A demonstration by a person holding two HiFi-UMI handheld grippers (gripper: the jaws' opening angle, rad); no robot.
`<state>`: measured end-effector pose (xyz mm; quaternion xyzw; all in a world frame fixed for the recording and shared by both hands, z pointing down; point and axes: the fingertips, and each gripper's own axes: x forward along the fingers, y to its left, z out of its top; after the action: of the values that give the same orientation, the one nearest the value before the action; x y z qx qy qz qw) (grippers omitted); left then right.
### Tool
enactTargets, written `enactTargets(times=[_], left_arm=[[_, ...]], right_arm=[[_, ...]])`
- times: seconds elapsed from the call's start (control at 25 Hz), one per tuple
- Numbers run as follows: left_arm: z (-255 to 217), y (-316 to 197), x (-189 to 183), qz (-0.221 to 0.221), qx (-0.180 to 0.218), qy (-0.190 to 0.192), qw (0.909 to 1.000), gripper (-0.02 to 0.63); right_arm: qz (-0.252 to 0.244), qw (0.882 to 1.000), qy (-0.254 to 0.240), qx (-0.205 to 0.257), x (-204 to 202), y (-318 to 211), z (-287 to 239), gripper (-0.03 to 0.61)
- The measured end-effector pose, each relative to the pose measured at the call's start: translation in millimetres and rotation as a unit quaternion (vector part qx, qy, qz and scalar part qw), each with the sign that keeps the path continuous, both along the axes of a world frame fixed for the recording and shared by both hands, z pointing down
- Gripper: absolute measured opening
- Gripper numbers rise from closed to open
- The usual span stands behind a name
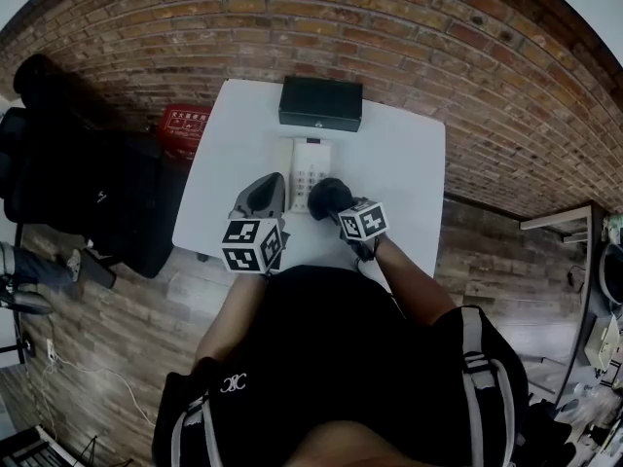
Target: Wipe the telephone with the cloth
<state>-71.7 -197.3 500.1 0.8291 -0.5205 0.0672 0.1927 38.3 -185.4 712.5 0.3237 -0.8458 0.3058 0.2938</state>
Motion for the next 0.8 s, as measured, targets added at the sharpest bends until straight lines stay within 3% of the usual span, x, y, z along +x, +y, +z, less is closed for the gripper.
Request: enactTargets(times=[0.8], left_arm=[[3.6, -1.1, -7.1, -0.006, -0.008, -0.003, 0.9999, -0.005]], right_arm=[[0.014, 0.998, 0.054, 0.039, -14.2, -55.1, -13.3, 0.032]])
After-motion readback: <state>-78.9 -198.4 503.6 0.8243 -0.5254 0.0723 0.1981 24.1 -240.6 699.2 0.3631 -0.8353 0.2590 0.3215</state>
